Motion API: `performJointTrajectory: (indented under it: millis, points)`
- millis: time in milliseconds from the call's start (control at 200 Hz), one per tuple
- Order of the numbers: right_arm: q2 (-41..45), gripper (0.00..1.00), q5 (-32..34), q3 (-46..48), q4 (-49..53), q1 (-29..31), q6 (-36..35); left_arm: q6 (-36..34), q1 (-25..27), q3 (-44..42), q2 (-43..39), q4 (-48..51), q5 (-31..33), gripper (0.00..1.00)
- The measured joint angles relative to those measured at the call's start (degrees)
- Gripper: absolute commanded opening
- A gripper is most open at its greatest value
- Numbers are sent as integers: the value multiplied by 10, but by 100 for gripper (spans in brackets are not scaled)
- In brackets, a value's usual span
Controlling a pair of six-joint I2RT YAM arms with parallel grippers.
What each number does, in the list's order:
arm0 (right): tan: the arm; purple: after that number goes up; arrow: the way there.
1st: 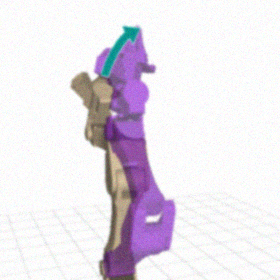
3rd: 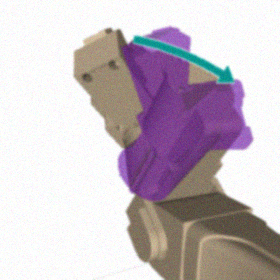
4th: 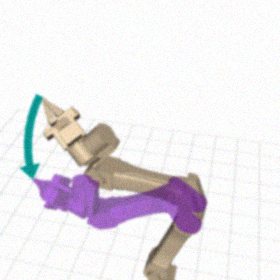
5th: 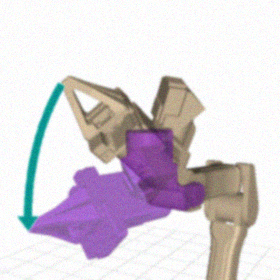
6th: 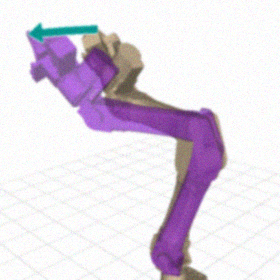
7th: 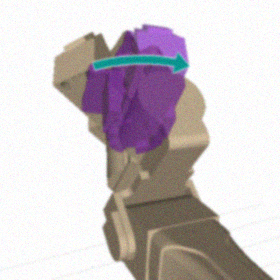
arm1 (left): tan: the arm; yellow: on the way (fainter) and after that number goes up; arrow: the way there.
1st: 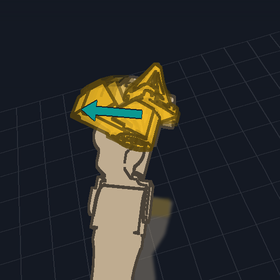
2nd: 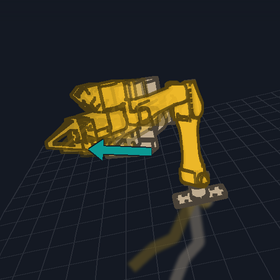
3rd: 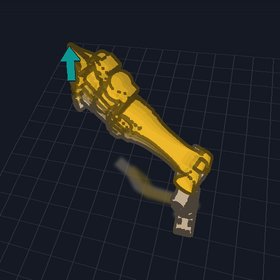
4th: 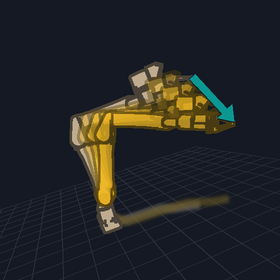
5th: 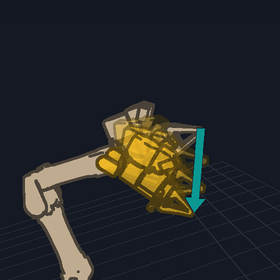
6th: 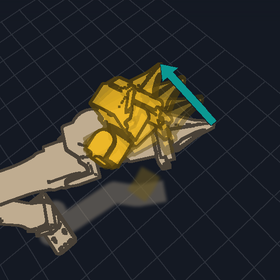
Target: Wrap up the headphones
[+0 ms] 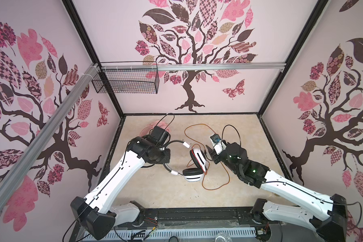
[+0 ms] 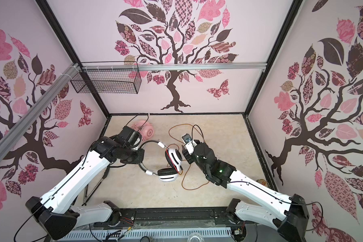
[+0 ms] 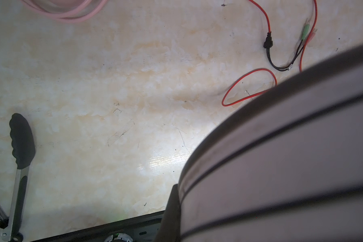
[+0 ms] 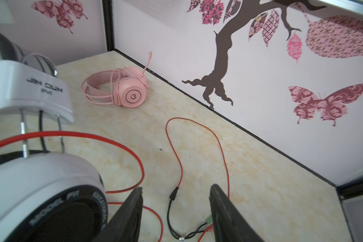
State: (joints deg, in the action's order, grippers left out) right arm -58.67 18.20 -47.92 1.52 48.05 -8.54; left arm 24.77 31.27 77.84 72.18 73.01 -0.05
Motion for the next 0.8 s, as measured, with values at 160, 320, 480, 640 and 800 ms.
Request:
performJointTrajectory:
  millis: [160,320,480,640,800]
  points:
    - [14,54,-97,10,-1,-57,45,0,-4,6,0,2,0,0]
    - [6,44,-179,-3,14,-60,55,0,-10,6,0,2,-3,0]
    - [-17,40,-231,-47,39,-60,75,5,-12,17,18,13,2,0]
    - [-15,41,-295,-60,61,-60,128,22,-27,28,57,29,17,0]
    - [-25,41,-359,-62,90,-55,199,53,-40,28,71,33,25,0]
